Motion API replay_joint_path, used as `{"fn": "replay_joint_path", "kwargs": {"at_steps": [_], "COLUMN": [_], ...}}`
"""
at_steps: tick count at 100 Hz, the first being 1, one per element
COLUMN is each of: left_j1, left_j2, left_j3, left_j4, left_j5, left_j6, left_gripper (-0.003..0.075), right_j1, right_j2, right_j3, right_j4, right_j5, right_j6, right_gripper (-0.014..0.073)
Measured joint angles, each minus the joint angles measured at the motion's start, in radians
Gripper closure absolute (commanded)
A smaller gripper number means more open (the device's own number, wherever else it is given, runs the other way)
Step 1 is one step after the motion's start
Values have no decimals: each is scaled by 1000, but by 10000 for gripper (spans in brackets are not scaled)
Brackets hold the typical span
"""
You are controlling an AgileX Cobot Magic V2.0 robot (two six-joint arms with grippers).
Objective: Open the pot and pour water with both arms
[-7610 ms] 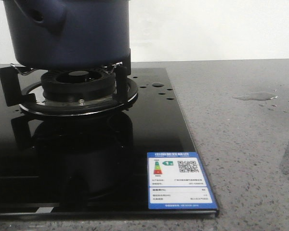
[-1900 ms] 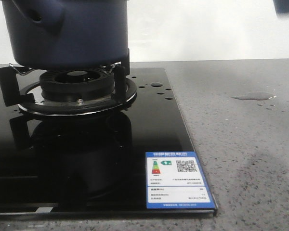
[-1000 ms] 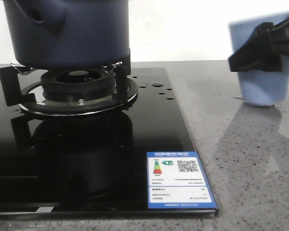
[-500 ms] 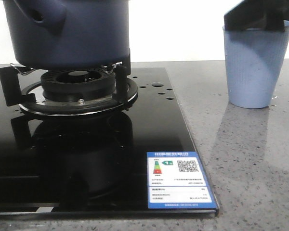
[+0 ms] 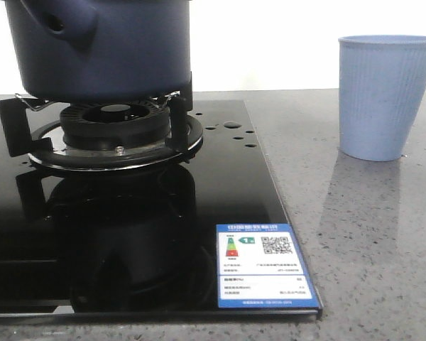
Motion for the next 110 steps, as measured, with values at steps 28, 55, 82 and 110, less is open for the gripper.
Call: {"fn": "replay_joint_path", "kwargs": {"at_steps": [28, 55, 82, 110], "left_j1": [2, 10, 10, 10], "left_j2": [4, 10, 21, 36], "left_j3": [9, 60, 65, 67], "left_j4": [41, 13, -74, -147], "left_j5": [-75, -97, -99, -116], "left_j6": [0, 0, 71, 100], "left_gripper": [533, 533, 525, 85], "right_j1": [0, 0, 0, 0], "right_j2": [-196, -229, -229, -229], "right_j3": [0, 0, 0, 0], "right_j4": [-2, -2, -2, -2], "right_j5": [71, 96, 101, 101], "right_j6": [0, 0, 0, 0], "right_gripper": [664, 664, 664, 664]}}
